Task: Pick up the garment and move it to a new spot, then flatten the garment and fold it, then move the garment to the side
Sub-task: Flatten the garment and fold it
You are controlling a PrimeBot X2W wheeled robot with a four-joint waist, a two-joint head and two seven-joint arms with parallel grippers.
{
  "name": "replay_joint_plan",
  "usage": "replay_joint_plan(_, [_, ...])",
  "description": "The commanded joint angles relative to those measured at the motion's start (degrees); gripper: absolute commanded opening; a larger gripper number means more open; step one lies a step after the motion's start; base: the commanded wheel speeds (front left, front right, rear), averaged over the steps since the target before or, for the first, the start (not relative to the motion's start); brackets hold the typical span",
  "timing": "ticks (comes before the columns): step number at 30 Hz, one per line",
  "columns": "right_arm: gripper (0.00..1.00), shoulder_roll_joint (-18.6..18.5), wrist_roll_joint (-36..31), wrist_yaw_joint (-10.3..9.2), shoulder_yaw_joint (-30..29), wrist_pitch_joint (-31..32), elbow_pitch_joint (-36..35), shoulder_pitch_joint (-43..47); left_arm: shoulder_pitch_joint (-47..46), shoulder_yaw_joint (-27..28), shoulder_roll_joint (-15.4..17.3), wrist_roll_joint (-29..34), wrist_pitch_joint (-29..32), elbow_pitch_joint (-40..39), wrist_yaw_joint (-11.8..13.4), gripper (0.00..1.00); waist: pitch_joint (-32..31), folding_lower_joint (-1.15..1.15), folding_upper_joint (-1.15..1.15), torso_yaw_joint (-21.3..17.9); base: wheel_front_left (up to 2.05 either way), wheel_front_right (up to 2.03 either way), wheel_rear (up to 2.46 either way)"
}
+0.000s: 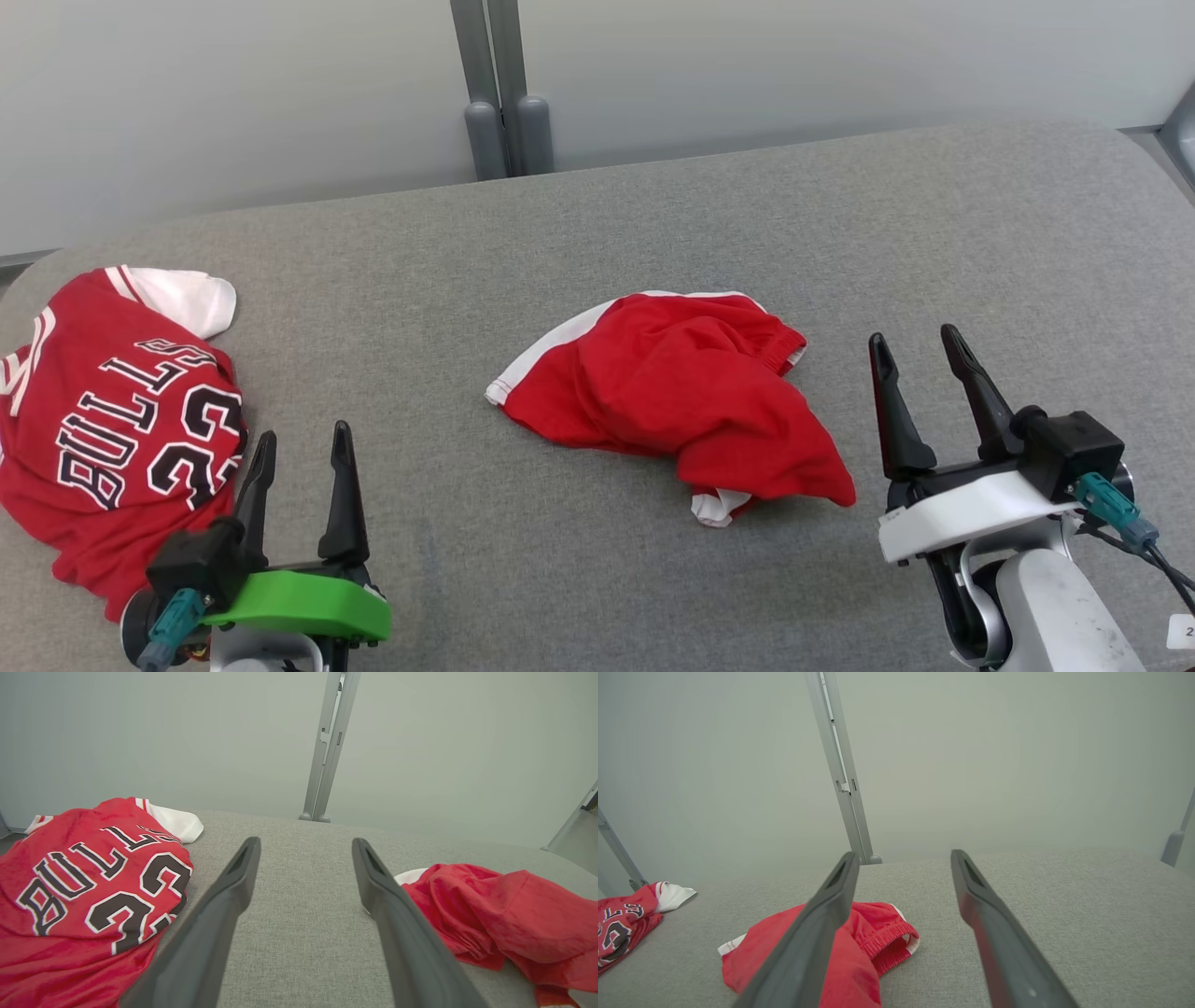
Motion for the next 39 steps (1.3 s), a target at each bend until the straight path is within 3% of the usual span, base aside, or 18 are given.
replay_joint_plan(1, [1.0,-0.36,0.25,0.02,0.11,-0.17,0.2,0.7,-0.37,0.4,-0.35,0.62,-0.01,0.32,-0.49,1.0,-0.03,0.0,0.0,0.03,0.0,0.0,0.0])
replay_joint_plan(14, [1.0,-0.64,0.43,0.02,0.5,-0.17,0.52,0.6,-0.88,2.43,-2.0,2.56,-0.01,1.67,-2.86,1.0,-0.25,0.0,0.0,0.68,0.0,0.0,0.0])
replay_joint_plan(39, [1.0,-0.48,0.84,0.02,-0.03,-0.18,1.47,-0.72,-1.93,3.88,-2.8,3.27,-0.01,2.67,-4.04,1.0,0.93,0.0,0.0,0.35,0.0,0.0,0.0])
